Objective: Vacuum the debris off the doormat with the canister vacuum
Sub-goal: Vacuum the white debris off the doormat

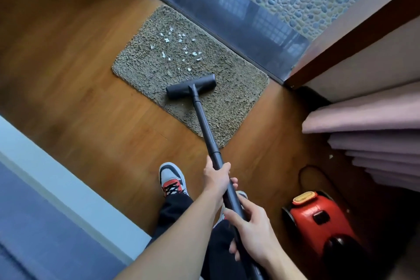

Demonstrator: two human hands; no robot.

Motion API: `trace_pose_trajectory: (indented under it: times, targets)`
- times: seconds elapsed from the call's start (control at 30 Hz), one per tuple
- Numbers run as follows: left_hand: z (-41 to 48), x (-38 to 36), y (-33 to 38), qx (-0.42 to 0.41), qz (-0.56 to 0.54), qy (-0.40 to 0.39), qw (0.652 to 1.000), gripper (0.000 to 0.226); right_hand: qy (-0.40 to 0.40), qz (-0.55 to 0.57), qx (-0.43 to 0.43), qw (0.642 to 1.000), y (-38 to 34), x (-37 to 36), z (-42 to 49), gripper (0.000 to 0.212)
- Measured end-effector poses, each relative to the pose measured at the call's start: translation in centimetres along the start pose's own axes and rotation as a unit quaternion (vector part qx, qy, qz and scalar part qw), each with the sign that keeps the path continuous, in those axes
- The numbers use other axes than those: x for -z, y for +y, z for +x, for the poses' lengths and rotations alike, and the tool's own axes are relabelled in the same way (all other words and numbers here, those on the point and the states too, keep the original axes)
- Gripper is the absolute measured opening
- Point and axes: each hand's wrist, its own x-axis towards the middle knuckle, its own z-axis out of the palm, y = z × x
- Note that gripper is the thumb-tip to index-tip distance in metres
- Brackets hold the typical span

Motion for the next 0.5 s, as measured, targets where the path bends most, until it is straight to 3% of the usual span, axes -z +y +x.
trace_pose_trajectory:
  times: [0.13, 0.5]
  targets:
    - [0.0, -1.1, -1.0, -0.005, 0.016, 0.006, 1.0, 0.072, 0.009, 0.009, -0.004, 1.0, 1.1, 0.8, -0.1, 0.054]
    - [2.4, -1.5, 1.4, -0.048, 0.031, 0.003, 0.998, 0.058, 0.02, 0.034, 0.065, 0.997, -1.2, 0.4, 1.8, 0.023]
